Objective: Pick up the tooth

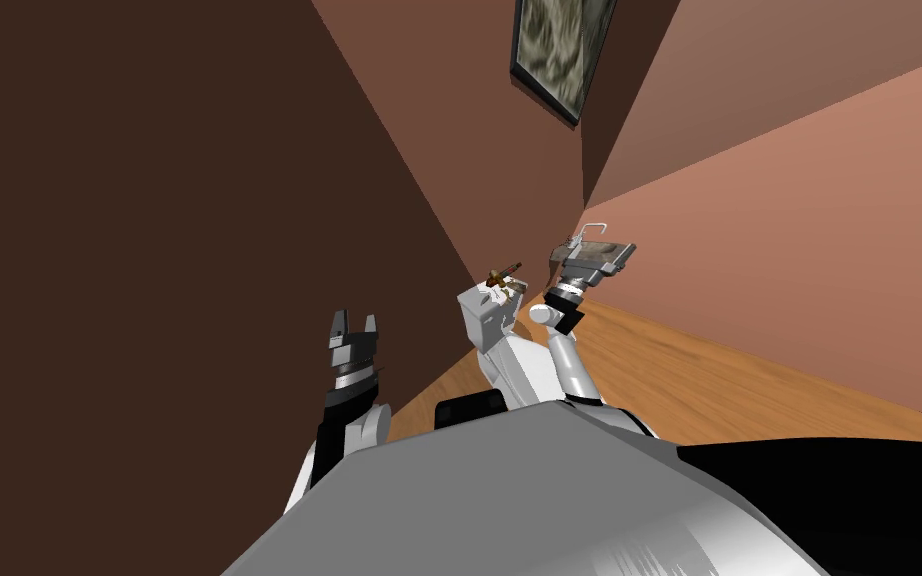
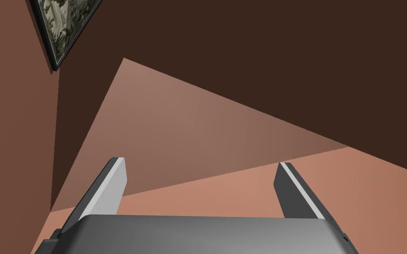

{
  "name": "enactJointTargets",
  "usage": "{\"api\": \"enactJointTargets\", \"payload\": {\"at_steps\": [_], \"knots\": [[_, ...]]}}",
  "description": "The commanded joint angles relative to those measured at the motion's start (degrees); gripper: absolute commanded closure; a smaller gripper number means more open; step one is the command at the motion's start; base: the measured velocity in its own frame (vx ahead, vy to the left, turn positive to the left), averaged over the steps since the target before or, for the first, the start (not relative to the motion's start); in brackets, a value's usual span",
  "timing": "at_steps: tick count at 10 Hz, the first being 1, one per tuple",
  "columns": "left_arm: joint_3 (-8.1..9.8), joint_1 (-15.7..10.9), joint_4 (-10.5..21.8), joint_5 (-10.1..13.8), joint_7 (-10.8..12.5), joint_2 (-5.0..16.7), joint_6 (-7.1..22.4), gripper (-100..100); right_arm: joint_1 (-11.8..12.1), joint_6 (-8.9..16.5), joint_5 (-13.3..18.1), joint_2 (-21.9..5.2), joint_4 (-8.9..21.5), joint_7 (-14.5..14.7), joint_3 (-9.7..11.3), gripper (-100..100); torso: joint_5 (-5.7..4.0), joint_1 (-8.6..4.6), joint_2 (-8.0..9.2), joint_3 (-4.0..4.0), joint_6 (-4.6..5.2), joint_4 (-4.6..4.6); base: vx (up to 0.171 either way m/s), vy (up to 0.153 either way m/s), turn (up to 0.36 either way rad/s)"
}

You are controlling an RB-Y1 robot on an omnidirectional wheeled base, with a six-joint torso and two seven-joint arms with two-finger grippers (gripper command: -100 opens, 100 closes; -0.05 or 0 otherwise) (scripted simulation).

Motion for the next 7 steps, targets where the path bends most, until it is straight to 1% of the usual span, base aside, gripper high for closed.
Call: {"api": "enactJointTargets", "payload": {"at_steps": [1,4,5,6,7], "knots": [[0.0,0.0,0.0,0.0,0.0,0.0,0.0,0,-1.4,-1.7,-2.4,0.2,1.0,0.4,-0.3,-100,0.0,0.0,0.0,0.0,0.0,0.0,0.025,0.008,0.03],[0.0,0.0,0.0,0.0,0.0,0.0,0.0,0,-4.9,-5.2,-7.7,0.7,3.6,1.4,-0.9,-100,0.01,0.02,-0.1,-0.06,0.0,-0.03,0.029,0.006,0.033],[0.0,0.0,0.0,0.0,0.0,0.0,0.0,0,-4.9,-5.2,-8.7,0.7,3.6,1.4,-0.9,-100,0.01,0.02,-0.1,-0.07,0.0,-0.03,0.012,0.003,0.014],[0.0,0.0,0.0,0.0,0.0,0.0,0.0,0,-6.4,-6.7,-10.8,0.8,4.7,1.8,-1.2,-100,0.0,0.01,-0.05,-0.04,0.02,-0.02,0.018,0.002,0.039],[0.0,0.0,0.0,0.0,0.0,0.0,0.0,0,-6.4,-6.7,-11.3,0.8,4.7,1.8,-1.2,-100,0.0,0.01,-0.06,-0.04,0.0,-0.02,0.01,0.002,0.015]]}}
